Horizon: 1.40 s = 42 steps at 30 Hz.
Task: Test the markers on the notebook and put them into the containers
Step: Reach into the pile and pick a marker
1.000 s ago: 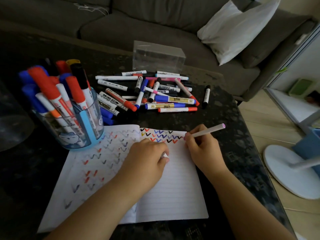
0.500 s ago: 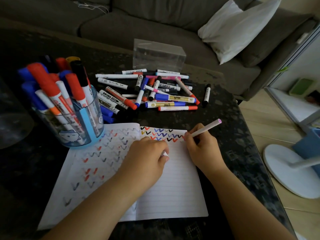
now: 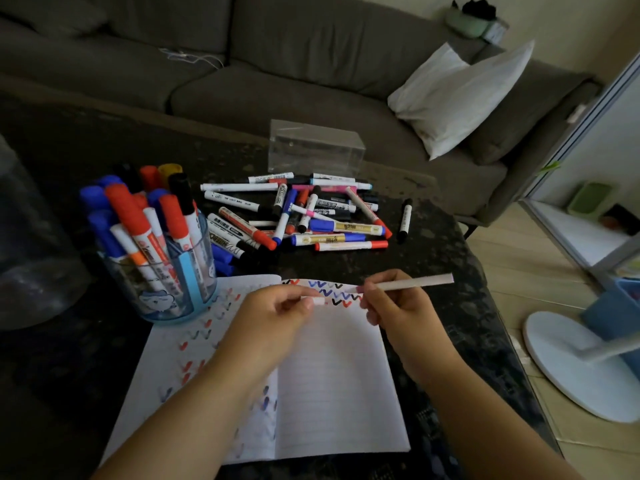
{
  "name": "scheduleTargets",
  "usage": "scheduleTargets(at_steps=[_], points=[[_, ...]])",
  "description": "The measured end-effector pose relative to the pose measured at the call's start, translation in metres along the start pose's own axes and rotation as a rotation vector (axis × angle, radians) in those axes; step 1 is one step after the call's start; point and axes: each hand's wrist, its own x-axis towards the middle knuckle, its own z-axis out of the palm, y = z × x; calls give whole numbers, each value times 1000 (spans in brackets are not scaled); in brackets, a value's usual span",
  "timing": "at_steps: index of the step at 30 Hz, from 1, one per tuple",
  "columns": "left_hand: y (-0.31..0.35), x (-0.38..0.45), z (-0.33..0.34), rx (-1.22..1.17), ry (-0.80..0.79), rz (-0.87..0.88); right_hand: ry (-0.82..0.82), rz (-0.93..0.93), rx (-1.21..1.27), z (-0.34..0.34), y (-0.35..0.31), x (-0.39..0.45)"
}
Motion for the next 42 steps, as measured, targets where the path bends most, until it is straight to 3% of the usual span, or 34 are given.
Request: scheduleTargets(at_steps=[6,14,18,21,23,31,37,42], points=[[5,-6,-10,-370,-44,-143,-29,-108,146,16,-20,-30],[14,-15,-19,-508,-153,-111,-60,-155,131,25,-30,-38],[16,-18,-22,-367,-177,-76,-88,-148,106,28,-30,-39],[18,-21,-25,30,-197,108,-62,-158,59,29,-29,-38],[19,-22,-27,157,-231,217,-30,-157,42,29,-28,-38],[11,-23,-25,218,-216,300,-65,-135,98,31,-23,-42],[19,-28,-18,328,-236,292,8,-107,-33,17,-30,-50],[43,-42,-35,379,-149,365,115,-103,-107,-3,-57,-70]])
